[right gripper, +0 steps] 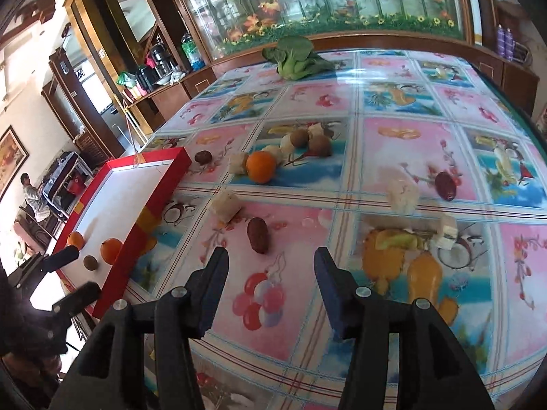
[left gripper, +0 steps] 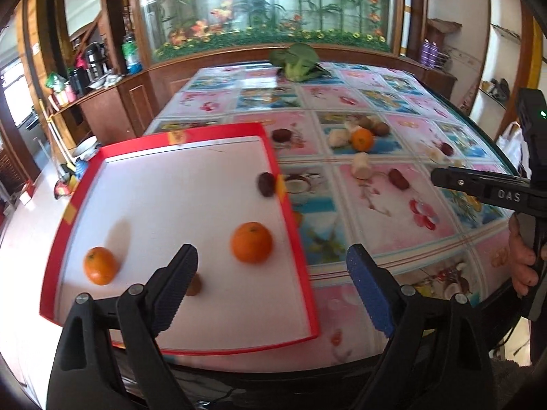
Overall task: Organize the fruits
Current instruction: 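Grasp another dark red date with the right tool while the left tool approaches a white cube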
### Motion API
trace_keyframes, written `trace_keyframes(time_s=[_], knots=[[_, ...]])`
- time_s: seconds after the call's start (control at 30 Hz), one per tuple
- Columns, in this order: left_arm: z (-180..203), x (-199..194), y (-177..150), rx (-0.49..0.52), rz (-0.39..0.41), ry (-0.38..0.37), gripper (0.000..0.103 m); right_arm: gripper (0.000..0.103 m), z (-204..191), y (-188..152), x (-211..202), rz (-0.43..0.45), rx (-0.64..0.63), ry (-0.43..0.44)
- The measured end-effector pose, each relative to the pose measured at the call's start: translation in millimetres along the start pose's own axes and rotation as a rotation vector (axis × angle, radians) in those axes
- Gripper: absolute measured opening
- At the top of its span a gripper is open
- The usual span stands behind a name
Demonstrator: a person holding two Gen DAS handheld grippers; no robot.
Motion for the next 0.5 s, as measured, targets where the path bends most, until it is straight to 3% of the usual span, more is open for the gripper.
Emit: trace_keyframes(time_s=[0.2,0.5], knots=[[21.6,2.5,-7.7,0.04,-0.032,-0.024,0.089,0.049,-18.1,4.4,30.6,-0.054,-0.057,-0.036],[30.4,3.9,-2.0,0.068,-0.031,-0.013,0.089,0.018,-18.8,9.3,45.0,-0.107,-0.111,-0.099]])
Point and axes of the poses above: each gripper's, at about its wrist camera, not at the fingertips, and x roughly the way its jaws point, z to its right, y to its top, the point moved 4 cm from there along x, roughly the way its jaws point, and after that the axes turned 10 degrees about -x, right-handed, at the moved point
